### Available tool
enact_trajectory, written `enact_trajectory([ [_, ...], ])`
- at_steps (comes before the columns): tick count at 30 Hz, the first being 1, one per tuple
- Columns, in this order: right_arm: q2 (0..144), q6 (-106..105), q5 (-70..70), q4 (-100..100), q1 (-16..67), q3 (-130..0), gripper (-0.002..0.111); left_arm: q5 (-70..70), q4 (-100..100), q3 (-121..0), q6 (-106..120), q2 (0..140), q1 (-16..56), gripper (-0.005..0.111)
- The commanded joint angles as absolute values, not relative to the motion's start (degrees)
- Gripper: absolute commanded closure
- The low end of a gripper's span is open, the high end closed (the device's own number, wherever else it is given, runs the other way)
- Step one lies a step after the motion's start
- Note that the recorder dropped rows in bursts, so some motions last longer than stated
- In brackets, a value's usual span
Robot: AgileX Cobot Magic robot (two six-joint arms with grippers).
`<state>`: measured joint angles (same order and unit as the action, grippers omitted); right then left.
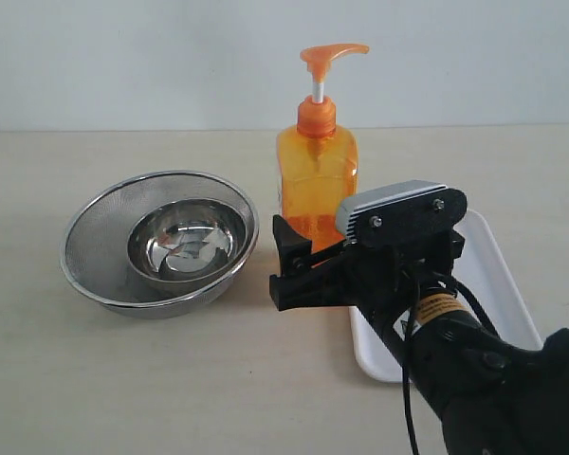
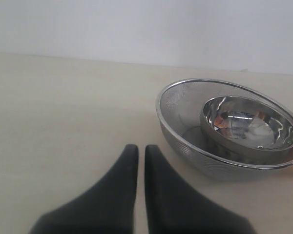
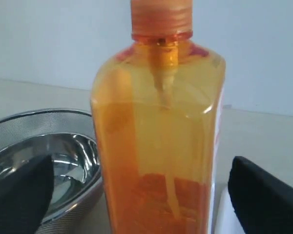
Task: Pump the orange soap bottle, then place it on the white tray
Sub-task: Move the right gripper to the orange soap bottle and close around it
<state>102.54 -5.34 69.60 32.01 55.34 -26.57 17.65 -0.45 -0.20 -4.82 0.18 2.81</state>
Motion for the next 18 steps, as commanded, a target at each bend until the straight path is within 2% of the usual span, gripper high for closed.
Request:
enact_trajectory([
  [1, 102.5, -4.3, 70.0, 31.5, 54.8, -27.0, 0.02, 17.6, -1.1, 0.0, -4.6, 0.0, 2.6, 0.102],
  [18, 102.7, -6.7, 70.0, 33.6, 52.5, -29.4, 0.02, 17.6, -1.1, 0.0, -4.6, 0.0, 2.6, 0.102],
])
